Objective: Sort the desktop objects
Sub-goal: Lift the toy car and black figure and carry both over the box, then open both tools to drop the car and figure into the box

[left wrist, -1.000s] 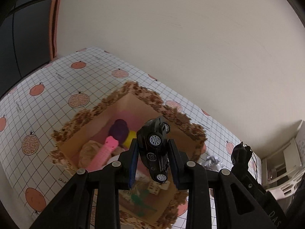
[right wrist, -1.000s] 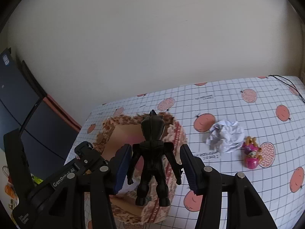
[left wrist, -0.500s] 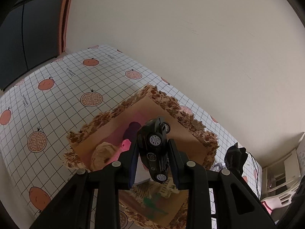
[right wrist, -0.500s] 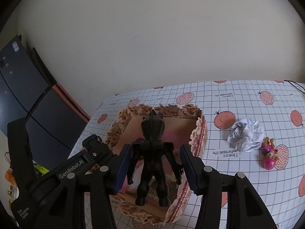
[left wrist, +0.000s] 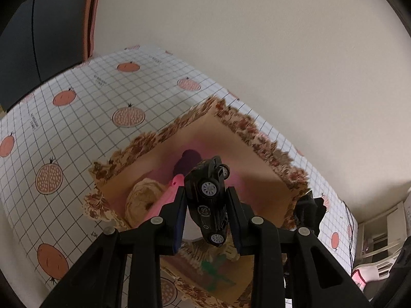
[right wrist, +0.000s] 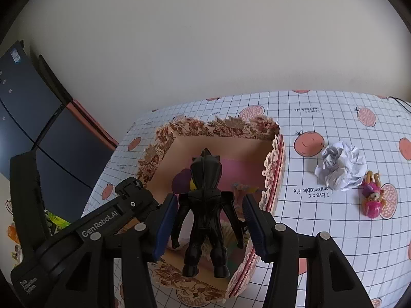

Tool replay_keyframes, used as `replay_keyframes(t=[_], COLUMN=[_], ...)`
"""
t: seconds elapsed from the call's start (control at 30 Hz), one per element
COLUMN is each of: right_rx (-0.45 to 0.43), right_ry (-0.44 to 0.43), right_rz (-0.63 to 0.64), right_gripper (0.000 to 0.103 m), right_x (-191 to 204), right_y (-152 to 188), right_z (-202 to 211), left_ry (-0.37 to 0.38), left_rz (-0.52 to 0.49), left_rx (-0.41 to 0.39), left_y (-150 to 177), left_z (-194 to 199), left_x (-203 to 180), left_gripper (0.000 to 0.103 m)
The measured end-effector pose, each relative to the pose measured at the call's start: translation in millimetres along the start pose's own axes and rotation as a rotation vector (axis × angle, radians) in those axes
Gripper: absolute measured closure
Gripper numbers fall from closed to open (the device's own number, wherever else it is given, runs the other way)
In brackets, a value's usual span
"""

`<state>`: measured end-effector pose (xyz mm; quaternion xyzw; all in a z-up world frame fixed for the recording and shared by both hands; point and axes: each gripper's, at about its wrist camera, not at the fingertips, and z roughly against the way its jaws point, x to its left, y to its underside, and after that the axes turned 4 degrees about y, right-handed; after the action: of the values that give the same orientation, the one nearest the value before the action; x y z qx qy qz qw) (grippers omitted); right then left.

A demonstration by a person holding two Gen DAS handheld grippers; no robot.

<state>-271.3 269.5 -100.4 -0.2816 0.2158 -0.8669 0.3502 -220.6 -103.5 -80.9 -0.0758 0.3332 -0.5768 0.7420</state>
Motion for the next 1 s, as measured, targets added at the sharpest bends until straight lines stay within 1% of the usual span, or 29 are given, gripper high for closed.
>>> replay_keyframes(t=[0.27, 0.77, 0.87, 0.9, 0.93, 1.0], right_rx=[0.032, 0.042, 0.05, 0.051, 0.052, 0.053], right_ry=[0.005, 0.02, 0.021, 0.022, 0.024, 0.027], right_rz=[-0.008, -0.008, -0.013, -0.012, -0.009, -0.003], right_gripper=[0.047, 0.048, 0.048, 0.048, 0.048, 0.048], right_x=[-2.4, -4.2, -5.3, -5.6, -5.7, -5.3], right_y=[2.7, 2.3, 2.8, 2.8, 2.7, 2.4], right_z=[-8.7, -12.0, -12.2, -12.0, -12.0, -11.3], left_ry=[-0.015, -0.012, -0.016, -0.017, -0.016, -0.017], left_rz=[0.015, 0.026, 0.025, 0.027, 0.029, 0.031], left_rx=[0.032, 0.034, 0.04, 0.041, 0.042, 0.043], left_y=[2.9, 1.7, 1.8, 2.1, 2.2, 1.9], left_z=[-8.6, -8.0, -9.0, -9.2, -9.3, -9.5], left_x=[3.4, 4.5, 4.3, 4.3, 4.5, 4.7], left_gripper=[0.071, 0.071, 0.068, 0.064, 0.063, 0.063])
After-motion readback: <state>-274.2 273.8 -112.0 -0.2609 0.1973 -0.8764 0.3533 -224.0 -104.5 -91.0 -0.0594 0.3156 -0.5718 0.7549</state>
